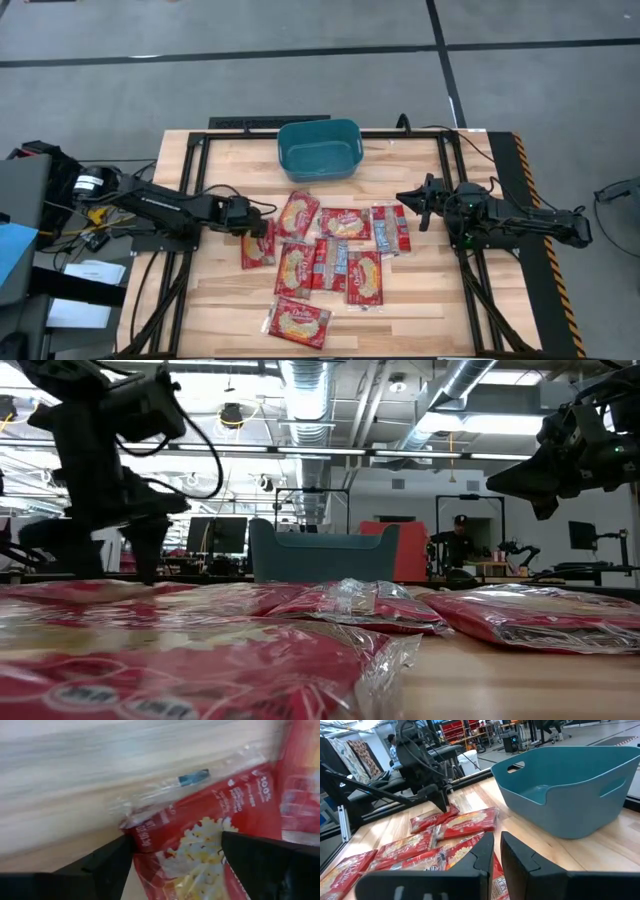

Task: Sort popcorn bags into baskets
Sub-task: Put the red popcorn bag into the blue bin

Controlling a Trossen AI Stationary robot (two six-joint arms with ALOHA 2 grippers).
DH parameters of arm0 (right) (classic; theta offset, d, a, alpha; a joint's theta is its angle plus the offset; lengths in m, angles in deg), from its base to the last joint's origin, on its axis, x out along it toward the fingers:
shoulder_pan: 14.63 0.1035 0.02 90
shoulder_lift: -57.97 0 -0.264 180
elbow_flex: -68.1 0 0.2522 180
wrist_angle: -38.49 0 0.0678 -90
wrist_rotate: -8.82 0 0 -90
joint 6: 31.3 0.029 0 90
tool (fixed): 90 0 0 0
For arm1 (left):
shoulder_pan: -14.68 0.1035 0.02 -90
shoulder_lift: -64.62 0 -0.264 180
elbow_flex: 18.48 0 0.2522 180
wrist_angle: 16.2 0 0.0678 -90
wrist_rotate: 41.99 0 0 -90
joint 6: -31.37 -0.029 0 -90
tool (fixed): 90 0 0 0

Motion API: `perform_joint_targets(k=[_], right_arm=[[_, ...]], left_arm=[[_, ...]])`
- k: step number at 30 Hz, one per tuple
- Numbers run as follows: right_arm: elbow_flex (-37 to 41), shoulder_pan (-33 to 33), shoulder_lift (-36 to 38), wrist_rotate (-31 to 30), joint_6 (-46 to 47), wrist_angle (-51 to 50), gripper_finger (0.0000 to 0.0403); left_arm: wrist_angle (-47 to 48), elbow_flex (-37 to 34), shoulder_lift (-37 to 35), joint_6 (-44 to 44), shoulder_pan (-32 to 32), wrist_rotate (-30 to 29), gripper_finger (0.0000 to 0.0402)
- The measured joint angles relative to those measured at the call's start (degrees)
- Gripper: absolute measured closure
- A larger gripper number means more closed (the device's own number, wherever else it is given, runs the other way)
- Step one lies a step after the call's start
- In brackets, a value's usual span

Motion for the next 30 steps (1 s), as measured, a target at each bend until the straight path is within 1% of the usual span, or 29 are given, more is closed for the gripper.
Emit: perform_joint_targets(k=[1,3,5,7,11,15,16,17,19,22,24,26,30], right_arm=[[-0.01,0.0,0.0,0.0,0.0,0.0,0.0343],[-0.02,0.02,0.0,0.0,0.0,0.0,0.0343],[-0.02,0.12,-0.02,-0.02,0.0,-0.04,0.0343],[-0.04,0.12,-0.01,-0.01,0.0,-0.04,0.0343],[-0.04,0.11,0.0,-0.03,-0.02,-0.05,0.0343],[-0.07,0.1,-0.02,-0.04,-0.02,-0.05,0.0343],[-0.07,0.11,-0.01,-0.04,-0.02,-0.04,0.0343],[-0.07,0.11,0.0,-0.04,-0.04,-0.04,0.0343],[-0.09,0.11,-0.01,-0.04,-0.04,-0.04,0.0343],[-0.1,0.11,0.0,-0.04,-0.04,-0.04,0.0343],[-0.11,0.1,-0.02,-0.07,-0.04,-0.04,0.0343],[-0.11,0.11,-0.02,-0.05,-0.07,-0.04,0.0343],[-0.11,0.09,-0.01,-0.09,-0.15,-0.04,0.0343]], left_arm=[[-1.92,-0.4,0.91,0.84,-0.25,-0.1,0.0111],[-2.51,-0.76,1.62,2.12,-0.82,-1.22,0.0122],[-0.64,-0.76,1.71,3.37,-1.06,-2.06,0.014],[2.62,-1.29,0.63,4.3,-1.05,-2.07,0.017],[5.22,-1.89,-1.35,4.6,-0.98,-1.78,0.0259],[3.93,-1.95,-1.34,2.26,-0.98,-0.54,0.0364],[3.27,-1.94,-1.29,2.25,-1.01,-0.28,0.0381],[2.9,-1.92,-1.26,2.81,-1.01,0.02,0.0389],[2.17,-1.94,-1.37,4.27,-0.86,0.71,0.0391],[-1.71,-2.06,-1.86,5.36,-0.77,3.05,0.0399],[-4.94,-1.97,-2.76,6.37,-0.78,3.58,0.04],[-5.02,-1.1,-3.57,7.48,-0.79,3.1,0.0401],[-5.48,2.15,-5.48,8.33,0.12,-1.12,0.0401]])
